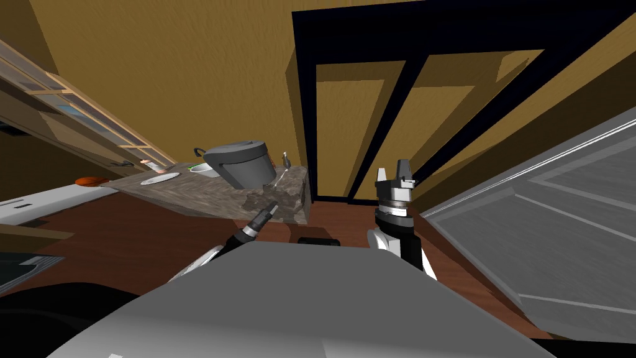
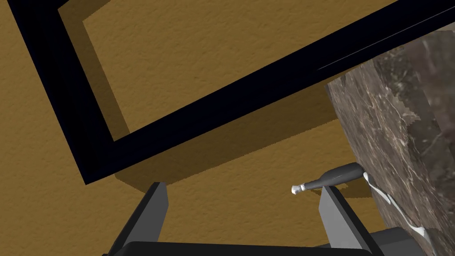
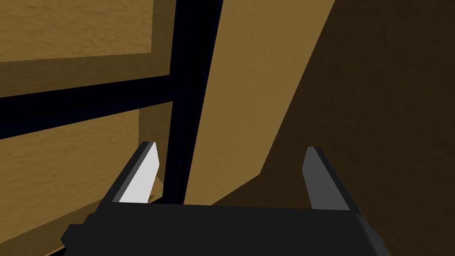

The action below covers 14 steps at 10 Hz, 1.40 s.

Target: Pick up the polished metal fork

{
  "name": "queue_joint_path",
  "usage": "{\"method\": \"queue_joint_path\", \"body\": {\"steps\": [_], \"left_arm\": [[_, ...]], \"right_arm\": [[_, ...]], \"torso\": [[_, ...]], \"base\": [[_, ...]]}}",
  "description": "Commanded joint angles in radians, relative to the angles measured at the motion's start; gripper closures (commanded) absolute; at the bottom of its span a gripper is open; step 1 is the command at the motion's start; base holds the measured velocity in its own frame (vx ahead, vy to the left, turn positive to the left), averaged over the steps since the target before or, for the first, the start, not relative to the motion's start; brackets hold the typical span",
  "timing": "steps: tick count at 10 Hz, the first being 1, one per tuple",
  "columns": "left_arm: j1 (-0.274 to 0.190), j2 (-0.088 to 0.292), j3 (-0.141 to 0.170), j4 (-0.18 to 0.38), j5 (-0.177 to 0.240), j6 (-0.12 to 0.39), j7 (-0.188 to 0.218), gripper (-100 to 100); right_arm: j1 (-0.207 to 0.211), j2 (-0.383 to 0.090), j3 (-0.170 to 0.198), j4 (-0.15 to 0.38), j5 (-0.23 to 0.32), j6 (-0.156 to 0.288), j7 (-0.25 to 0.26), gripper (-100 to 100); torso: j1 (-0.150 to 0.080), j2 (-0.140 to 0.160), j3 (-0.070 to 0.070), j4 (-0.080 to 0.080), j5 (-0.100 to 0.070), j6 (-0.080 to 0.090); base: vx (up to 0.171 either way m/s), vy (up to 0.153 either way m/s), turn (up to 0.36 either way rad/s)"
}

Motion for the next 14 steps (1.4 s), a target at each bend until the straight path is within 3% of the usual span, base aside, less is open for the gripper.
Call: {"method": "queue_joint_path", "body": {"steps": [1,14], "left_arm": [[0.01,0.04,-0.01,0.006,-0.002,0.008,0.002,-100],[0.108,0.414,-0.106,0.191,-0.01,0.075,0.107,-100]], "right_arm": [[0.0,0.0,0.0,0.0,0.0,0.0,0.0,0],[0.0,0.0,0.0,0.0,0.0,0.0,0.0,0]], "torso": [[0.0,0.0,0.0,0.0,0.0,0.0],[0.001,-0.003,-0.002,-0.001,0.0,0.0]], "base": [[-0.052,-0.015,-0.014],[-0.031,-0.011,-0.041]]}}
